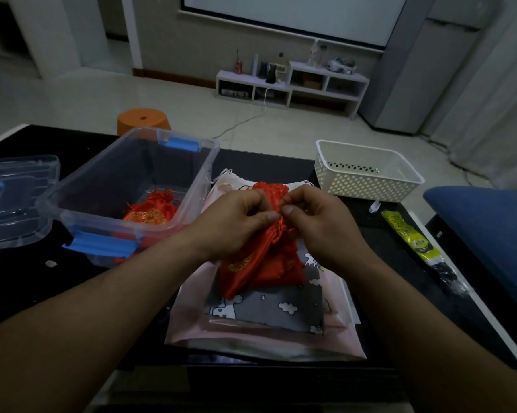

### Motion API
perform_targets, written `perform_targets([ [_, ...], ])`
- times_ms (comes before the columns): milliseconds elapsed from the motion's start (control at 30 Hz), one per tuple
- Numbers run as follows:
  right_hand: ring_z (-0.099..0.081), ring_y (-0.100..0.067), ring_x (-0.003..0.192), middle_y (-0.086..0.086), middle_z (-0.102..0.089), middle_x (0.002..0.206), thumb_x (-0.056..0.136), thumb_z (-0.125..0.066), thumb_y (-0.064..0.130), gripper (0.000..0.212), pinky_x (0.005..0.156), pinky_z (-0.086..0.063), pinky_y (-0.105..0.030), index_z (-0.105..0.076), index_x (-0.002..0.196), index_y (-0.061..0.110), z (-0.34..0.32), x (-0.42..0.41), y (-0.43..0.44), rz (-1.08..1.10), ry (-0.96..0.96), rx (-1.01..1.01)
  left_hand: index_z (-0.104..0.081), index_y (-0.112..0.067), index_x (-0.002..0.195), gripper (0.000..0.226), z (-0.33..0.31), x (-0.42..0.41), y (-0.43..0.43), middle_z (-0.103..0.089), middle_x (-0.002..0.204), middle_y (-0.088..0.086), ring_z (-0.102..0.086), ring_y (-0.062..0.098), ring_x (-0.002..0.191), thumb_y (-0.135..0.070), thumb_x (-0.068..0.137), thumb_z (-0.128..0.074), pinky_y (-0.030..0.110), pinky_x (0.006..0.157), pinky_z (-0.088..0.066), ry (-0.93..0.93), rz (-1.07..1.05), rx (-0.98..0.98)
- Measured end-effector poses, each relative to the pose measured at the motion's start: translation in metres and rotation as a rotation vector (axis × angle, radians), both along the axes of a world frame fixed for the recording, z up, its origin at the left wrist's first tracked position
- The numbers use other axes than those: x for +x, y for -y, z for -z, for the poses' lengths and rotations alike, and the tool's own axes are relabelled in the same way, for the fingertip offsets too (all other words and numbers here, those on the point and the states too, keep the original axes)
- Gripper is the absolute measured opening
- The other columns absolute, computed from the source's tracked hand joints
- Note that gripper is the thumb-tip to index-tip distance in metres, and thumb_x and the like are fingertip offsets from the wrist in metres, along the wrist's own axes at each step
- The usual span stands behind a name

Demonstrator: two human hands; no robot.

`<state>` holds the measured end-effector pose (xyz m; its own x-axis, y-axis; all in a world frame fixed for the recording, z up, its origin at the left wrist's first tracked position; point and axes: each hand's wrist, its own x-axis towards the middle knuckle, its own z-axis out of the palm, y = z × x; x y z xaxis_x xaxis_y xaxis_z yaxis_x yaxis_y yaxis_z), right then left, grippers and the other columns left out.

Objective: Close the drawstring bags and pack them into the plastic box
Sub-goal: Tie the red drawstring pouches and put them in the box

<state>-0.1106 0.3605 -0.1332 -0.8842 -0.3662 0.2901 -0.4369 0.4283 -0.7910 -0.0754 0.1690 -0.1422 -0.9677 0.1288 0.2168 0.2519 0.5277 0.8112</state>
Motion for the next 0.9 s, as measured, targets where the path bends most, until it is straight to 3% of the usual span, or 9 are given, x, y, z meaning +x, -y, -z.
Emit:
perform_targets([
  [100,-0.073,-0.033,0.085,-0.011,-0.072,0.090,0.101,-0.061,0.019,0.009,0.075,-0.063,-0.057,-0.067,0.096,0.024,-0.001,-0.002,-0.001,0.018,0.123,-0.156,-0.065,-0.015,0.088,0.019,0.000,-0.001,0.000,-0.065,0.079,-0.004,-0.059,0.004,0.068,-0.026,0.103,-0.063,0.016,0.063,-0.049,-0.026,0.004,0.028],
  [267,-0.073,-0.030,0.081,-0.016,-0.071,0.093,0.107,-0.054,0.008,0.010,0.067,-0.064,-0.043,-0.062,0.101,0.009,-0.007,0.002,-0.001,0.038,0.206,-0.263,-0.065,-0.020,0.089,0.017,0.000,0.000,0.002,-0.067,0.083,-0.005,-0.062,0.008,0.075,-0.024,0.105,-0.059,0.018,0.067,-0.049,-0.027,0.031,-0.011],
  [400,-0.071,-0.025,0.079,-0.012,-0.070,0.090,0.107,-0.051,0.006,0.012,0.069,-0.065,-0.045,-0.060,0.100,0.009,-0.010,0.003,-0.001,0.040,0.254,-0.319,-0.063,-0.018,0.090,0.016,0.000,0.002,0.003,-0.064,0.081,-0.005,-0.056,0.002,0.070,-0.024,0.104,-0.060,0.012,0.061,-0.043,-0.024,-0.011,-0.050],
  [533,-0.068,-0.023,0.079,-0.007,-0.069,0.086,0.107,-0.052,0.006,0.013,0.075,-0.061,-0.045,-0.062,0.100,0.011,-0.012,0.002,-0.001,-0.015,0.264,-0.327,-0.062,-0.024,0.116,0.022,-0.005,0.010,-0.008,-0.065,0.101,-0.010,-0.058,-0.006,0.085,-0.040,0.107,-0.050,0.011,0.069,-0.045,0.109,-0.002,0.038],
  [600,-0.069,-0.021,0.079,-0.005,-0.070,0.086,0.107,-0.053,0.007,0.015,0.073,-0.061,-0.041,-0.063,0.099,0.014,-0.014,0.001,0.001,-0.019,0.253,-0.333,-0.062,-0.027,0.122,0.025,-0.007,0.011,-0.010,-0.068,0.108,-0.009,-0.064,0.002,0.099,-0.042,0.107,-0.050,0.022,0.081,-0.050,0.197,0.039,0.122],
  [700,-0.069,-0.019,0.079,-0.003,-0.072,0.087,0.106,-0.055,0.009,0.012,0.070,-0.060,-0.036,-0.064,0.101,0.015,-0.016,0.001,0.005,0.010,0.232,-0.387,-0.066,-0.018,0.112,0.023,-0.011,0.012,-0.009,-0.074,0.098,0.001,-0.072,0.019,0.089,-0.038,0.104,-0.059,0.041,0.084,-0.059,0.235,0.044,0.212],
  [767,-0.074,-0.022,0.090,-0.007,-0.075,0.100,0.107,-0.056,0.019,0.011,0.075,-0.062,-0.036,-0.064,0.111,0.012,-0.015,0.000,0.008,0.052,0.273,-0.434,-0.066,-0.020,0.113,0.020,-0.015,0.015,-0.007,-0.076,0.102,0.002,-0.074,0.020,0.095,-0.036,0.103,-0.061,0.047,0.090,-0.061,0.230,-0.016,0.280],
  [833,-0.076,-0.026,0.102,-0.009,-0.075,0.112,0.107,-0.057,0.036,0.028,0.080,-0.062,-0.040,-0.062,0.120,0.012,-0.016,0.001,0.011,0.039,0.388,-0.474,-0.065,-0.022,0.112,0.018,-0.020,0.019,-0.006,-0.075,0.106,0.003,-0.073,0.019,0.099,-0.036,0.102,-0.063,0.050,0.093,-0.060,0.183,-0.086,0.292],
  [900,-0.075,-0.026,0.103,-0.006,-0.077,0.110,0.102,-0.060,0.051,0.041,0.083,-0.060,-0.043,-0.066,0.120,0.015,-0.017,0.004,0.017,-0.022,0.477,-0.405,-0.062,-0.021,0.108,0.017,-0.027,0.025,-0.003,-0.073,0.104,0.003,-0.072,0.019,0.099,-0.037,0.102,-0.063,0.051,0.092,-0.060,0.124,-0.127,0.303],
])
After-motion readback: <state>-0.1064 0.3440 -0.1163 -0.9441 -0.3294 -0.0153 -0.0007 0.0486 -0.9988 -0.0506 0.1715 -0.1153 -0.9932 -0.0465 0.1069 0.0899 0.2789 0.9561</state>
